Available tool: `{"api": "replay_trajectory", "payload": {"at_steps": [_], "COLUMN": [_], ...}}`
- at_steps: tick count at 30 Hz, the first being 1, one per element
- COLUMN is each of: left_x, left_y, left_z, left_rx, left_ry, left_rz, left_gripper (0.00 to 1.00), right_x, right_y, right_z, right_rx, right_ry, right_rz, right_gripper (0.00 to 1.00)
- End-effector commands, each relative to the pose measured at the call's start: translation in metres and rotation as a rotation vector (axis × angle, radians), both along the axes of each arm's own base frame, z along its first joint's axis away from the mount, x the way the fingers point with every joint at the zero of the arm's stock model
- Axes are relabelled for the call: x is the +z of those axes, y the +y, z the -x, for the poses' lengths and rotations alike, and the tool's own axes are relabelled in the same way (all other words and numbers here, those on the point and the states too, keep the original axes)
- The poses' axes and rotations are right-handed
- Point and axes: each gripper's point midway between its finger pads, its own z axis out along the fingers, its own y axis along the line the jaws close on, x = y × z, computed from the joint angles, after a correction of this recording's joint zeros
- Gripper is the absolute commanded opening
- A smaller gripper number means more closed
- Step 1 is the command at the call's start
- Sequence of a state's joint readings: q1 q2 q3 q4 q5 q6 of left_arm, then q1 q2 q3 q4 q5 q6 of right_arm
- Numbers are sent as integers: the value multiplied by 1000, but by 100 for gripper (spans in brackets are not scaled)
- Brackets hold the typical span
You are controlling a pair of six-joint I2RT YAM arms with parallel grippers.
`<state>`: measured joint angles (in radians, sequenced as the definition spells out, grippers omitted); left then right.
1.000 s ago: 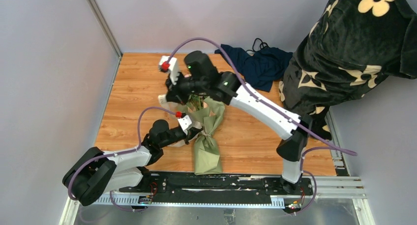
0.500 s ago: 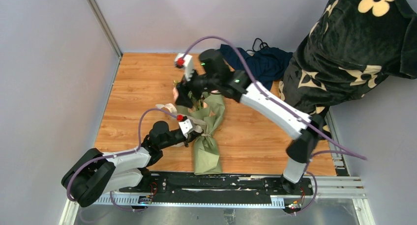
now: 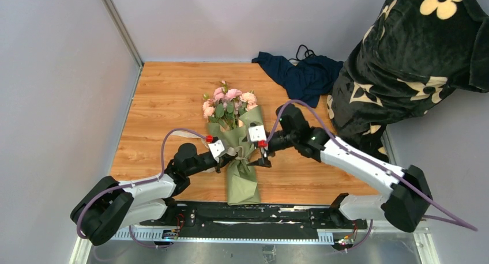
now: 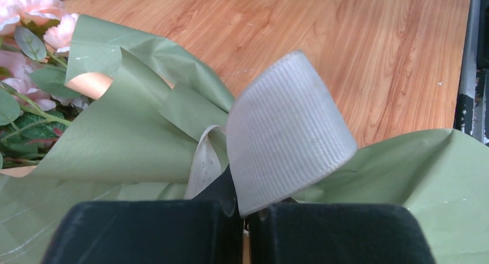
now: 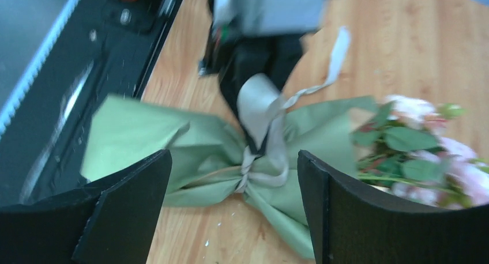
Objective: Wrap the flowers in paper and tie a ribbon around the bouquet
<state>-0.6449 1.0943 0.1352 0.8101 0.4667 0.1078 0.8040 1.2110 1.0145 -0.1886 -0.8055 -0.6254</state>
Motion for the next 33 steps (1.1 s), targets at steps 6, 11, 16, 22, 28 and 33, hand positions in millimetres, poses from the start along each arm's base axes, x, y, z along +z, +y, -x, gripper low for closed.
{"api": "replay_trajectory", "payload": {"at_steps": [6,11,16,22,28,33], "left_x": [0,-1,-1,-2,-3,-4], "left_y": [-2,-1,-2,-4,-3,-4], "left_z": [3,2,1,1,1,1], "left_rx": [-17,-6,-12,-22,-15,-18], "left_ry": [-22,-17,-21,-16,-3,2], "left_rz": [-6,-7,-10,-11,-10,-13], "left_gripper": [0,0,0,0,0,0], "right_x": [-9,-19,-29,-43,-54,-57], "right_y": [39,50,40,39,34,37], "right_z": [-10,-7,9,18,22,21], "right_rx": [435,553,672,731,732,726], "right_ry": [-422,-399,-355,-281,-249,-249], "right_rz": [-122,-131,-77,-10,38,70], "right_gripper": [86,82,76,63,65,66]}}
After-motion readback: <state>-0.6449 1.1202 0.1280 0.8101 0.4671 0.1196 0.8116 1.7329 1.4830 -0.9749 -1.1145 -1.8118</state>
